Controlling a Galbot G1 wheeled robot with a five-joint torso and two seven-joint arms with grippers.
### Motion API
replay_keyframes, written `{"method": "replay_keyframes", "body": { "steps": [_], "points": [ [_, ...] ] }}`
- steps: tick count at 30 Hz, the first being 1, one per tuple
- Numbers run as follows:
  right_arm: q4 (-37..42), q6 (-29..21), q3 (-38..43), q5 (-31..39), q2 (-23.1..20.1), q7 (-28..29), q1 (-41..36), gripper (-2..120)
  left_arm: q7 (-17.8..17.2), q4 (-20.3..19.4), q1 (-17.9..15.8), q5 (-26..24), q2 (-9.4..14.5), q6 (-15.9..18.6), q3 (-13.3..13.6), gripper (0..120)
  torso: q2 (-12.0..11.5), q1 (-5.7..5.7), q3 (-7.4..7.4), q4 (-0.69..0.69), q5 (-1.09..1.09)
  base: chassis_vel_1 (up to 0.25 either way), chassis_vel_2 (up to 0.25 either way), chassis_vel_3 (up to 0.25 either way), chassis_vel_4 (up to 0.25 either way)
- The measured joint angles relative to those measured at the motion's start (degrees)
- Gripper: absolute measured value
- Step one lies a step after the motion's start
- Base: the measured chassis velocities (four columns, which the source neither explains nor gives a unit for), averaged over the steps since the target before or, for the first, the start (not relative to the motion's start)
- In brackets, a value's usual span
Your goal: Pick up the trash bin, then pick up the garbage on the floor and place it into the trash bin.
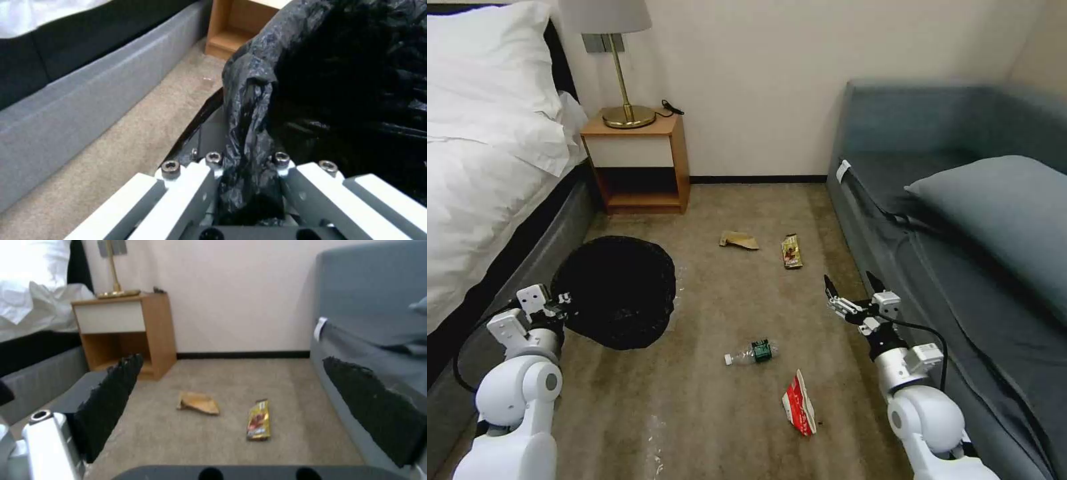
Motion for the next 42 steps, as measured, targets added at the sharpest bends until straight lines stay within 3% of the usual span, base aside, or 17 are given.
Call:
{"method": "replay_keyframes", "body": {
  "steps": [3,5,6,9,17,19,28,35,42],
  "points": [
    [-0.72,-3.88,-2.52,1.63,-0.65,2.24,0.56,100,0.0,0.55,-0.18,0.35,-0.17,-0.08,0.27,3,0.0,0.0,0.0,0.01,0.01,0.0,0.0,0.0,0.0],
    [0.22,-12.31,-4.84,6.63,-1.52,7.02,1.04,100,-0.02,1.02,-0.33,0.8,-0.37,-0.28,0.5,3,0.0,0.0,0.0,0.01,0.01,0.0,0.0,0.0,0.0],
    [0.22,-12.31,-4.84,6.63,-1.52,7.02,1.04,100,-0.02,1.02,-0.33,0.8,-0.37,-0.28,0.5,3,0.0,0.0,0.0,0.01,0.01,0.0,0.0,0.0,0.0],
    [0.48,-21.6,-7.97,10.02,-2.97,13.38,2.68,100,-0.02,1.14,-0.23,1.64,-0.84,-0.49,1.1,3,0.0,0.0,0.0,0.01,0.01,0.0,0.0,0.0,0.0],
    [-1.77,-29.25,-11.53,12.12,-4.23,18.26,4.26,100,-0.01,1.51,-0.3,2.94,-2.04,-0.56,2.42,3,0.0,0.0,0.0,0.01,0.01,0.0,0.0,0.0,0.0],
    [-2.66,-34.02,-12.11,12.53,-4.31,17.08,4.1,100,0.0,2.36,-0.38,3.3,-2.4,-0.79,2.78,3,0.0,0.0,0.0,0.0,0.0,0.0,0.0,0.0,0.0],
    [-5.71,-41.66,-15.66,13.79,-7.05,13.79,3.71,100,0.19,3.39,-0.27,3.68,-3.18,-1.81,2.87,3,0.0,0.0,0.0,0.01,0.02,0.0,0.0,0.0,0.0],
    [-7.88,-43.27,-16.82,13.91,-7.17,13.28,4.3,100,0.36,3.15,0.19,4.01,-4.19,-1.92,2.87,3,0.0,0.0,0.0,0.0,0.01,0.0,0.0,0.0,0.0],
    [-11.59,-43.86,-16.41,10.87,-5.3,7.66,5.41,100,0.25,2.43,0.59,4.52,-4.58,-2.07,2.92,3,0.0,0.0,0.0,0.01,0.01,0.0,0.0,0.0,0.0]
  ]
}}
